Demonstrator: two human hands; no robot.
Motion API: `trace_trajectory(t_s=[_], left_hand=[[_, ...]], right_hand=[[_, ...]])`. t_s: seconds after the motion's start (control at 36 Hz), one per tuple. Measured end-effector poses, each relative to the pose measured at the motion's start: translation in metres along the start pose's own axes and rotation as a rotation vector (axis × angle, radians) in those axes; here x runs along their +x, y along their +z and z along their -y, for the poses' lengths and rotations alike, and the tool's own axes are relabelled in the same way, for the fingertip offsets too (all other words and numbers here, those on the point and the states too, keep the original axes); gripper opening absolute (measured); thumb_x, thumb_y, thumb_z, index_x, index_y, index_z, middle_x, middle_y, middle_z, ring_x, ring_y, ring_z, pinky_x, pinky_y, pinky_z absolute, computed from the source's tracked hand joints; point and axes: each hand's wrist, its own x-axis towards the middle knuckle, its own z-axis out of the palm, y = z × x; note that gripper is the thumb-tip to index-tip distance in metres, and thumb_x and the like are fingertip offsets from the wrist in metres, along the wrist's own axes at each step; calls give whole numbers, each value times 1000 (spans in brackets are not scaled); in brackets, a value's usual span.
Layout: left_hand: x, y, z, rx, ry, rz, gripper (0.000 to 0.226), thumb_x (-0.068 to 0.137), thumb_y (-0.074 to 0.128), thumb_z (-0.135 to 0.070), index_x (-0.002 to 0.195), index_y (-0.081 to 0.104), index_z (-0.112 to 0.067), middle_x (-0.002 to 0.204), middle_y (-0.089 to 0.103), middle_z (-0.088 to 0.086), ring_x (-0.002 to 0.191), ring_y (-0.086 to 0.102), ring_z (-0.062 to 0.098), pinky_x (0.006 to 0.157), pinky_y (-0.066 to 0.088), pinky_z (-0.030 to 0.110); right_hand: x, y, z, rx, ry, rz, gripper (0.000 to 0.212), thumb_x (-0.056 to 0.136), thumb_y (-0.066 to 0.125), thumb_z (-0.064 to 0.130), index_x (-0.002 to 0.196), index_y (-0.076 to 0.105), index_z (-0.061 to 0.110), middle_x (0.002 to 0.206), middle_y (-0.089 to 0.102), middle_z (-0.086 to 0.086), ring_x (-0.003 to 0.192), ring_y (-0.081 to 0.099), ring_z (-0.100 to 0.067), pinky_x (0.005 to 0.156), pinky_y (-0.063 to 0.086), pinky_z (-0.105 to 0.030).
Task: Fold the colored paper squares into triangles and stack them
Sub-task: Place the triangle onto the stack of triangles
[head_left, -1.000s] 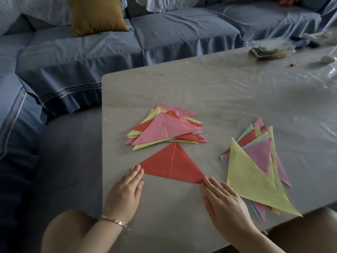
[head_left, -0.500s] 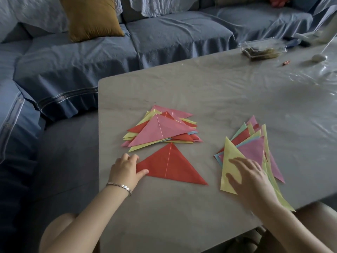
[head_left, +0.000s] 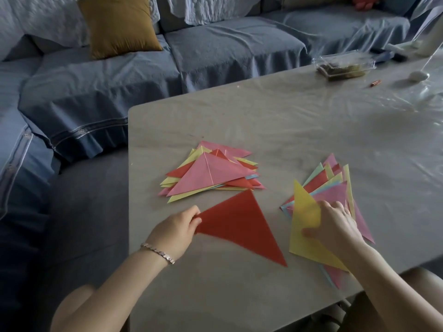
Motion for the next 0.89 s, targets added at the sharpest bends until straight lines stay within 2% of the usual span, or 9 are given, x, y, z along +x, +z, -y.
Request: trace_trajectory(t_s=[0.08,0.17,0.36,0.5,0.56,0.61,0.69,0.78,0.89], left_hand=[[10,-17,-10,-83,17,-235,15,96,42,-22,95,52,-11,68,60,3,65,58,27,62,44,34],[34,-33,-2,-192,-131,-375,18,96,43,-20,99,54,-6,84,66,13,78,61,33,69,46,37],[71,-30,18,-173,-364,-334,38,91,51,-20,127,43,-8,123,51,18,112,47,36,91,37,37],[45,-4,-4,-98,-176,-439,51,84,59,-23,125,46,3,122,48,25,118,41,37,100,25,38],[26,6,-23,-280,-133,-341,56,84,59,-31,127,44,2,122,50,21,115,46,32,97,27,31],[9,16,-39,-539,-217,-79,57,86,62,-34,131,38,-10,119,53,9,105,50,17,86,33,21],[-6,34,-49,-774,-344,184,53,74,72,-37,116,44,-20,100,63,-3,86,59,8,77,45,22],[-10,42,-45,-773,-364,185,24,78,64,-14,96,51,-21,78,68,-1,67,62,14,68,51,31],[1,35,-29,-487,-263,144,15,86,50,-12,100,48,-17,86,63,5,74,59,22,70,49,35]], right_hand=[[-1,4,-2,106,-66,-143,13,92,53,21,98,60,12,95,54,-5,90,52,-27,74,41,-32],[-3,5,-5,250,-105,-230,28,95,47,15,68,55,18,72,59,-1,67,53,-21,60,39,-28],[-19,-14,6,504,-172,-239,12,91,56,14,87,66,19,69,60,12,62,57,-13,60,49,-31],[-24,-8,23,815,-149,-182,7,87,61,9,86,65,14,69,63,9,59,56,-8,54,43,-14],[-25,1,31,989,-111,-107,3,86,62,6,86,65,6,67,65,1,56,55,-11,51,43,-12],[-27,10,39,1122,-82,-41,2,86,62,4,86,64,4,68,67,-1,56,59,-9,52,46,-14],[-32,20,53,1319,-15,45,10,85,60,-2,84,62,8,69,67,-1,54,62,-2,51,49,-13],[-36,27,61,1385,35,98,18,85,60,-1,103,61,2,85,69,-8,63,65,-7,58,52,-15],[-38,32,52,1015,50,-127,62,84,66,14,137,35,10,128,46,-8,102,54,-14,87,47,-27]])
